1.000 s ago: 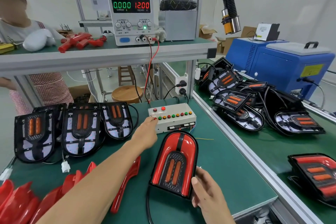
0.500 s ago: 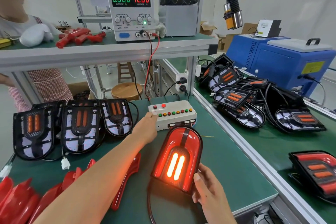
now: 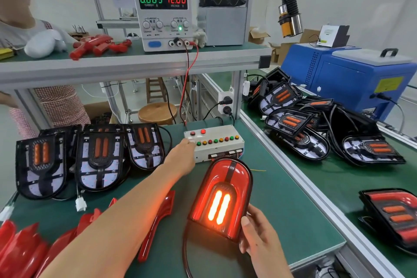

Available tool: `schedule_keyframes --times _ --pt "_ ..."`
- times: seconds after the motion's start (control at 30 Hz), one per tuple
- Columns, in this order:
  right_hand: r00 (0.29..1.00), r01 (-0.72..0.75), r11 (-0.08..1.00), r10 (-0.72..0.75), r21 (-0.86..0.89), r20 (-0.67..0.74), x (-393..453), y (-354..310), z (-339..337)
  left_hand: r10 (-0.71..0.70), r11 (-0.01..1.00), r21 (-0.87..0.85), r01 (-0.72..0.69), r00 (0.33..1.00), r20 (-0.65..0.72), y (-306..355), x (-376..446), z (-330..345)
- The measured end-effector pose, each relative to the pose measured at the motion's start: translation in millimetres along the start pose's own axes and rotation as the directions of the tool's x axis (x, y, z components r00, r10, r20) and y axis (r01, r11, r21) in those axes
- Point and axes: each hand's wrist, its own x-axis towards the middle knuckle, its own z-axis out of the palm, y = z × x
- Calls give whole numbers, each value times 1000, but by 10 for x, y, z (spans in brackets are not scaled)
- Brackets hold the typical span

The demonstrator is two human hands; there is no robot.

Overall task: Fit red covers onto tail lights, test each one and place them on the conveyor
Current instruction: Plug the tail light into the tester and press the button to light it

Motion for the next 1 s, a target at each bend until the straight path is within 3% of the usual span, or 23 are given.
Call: schedule_keyframes --times 1.0 --pt "999 -11 997 14 77 -41 -65 -106 46 -57 990 136 42 992 114 198 102 28"
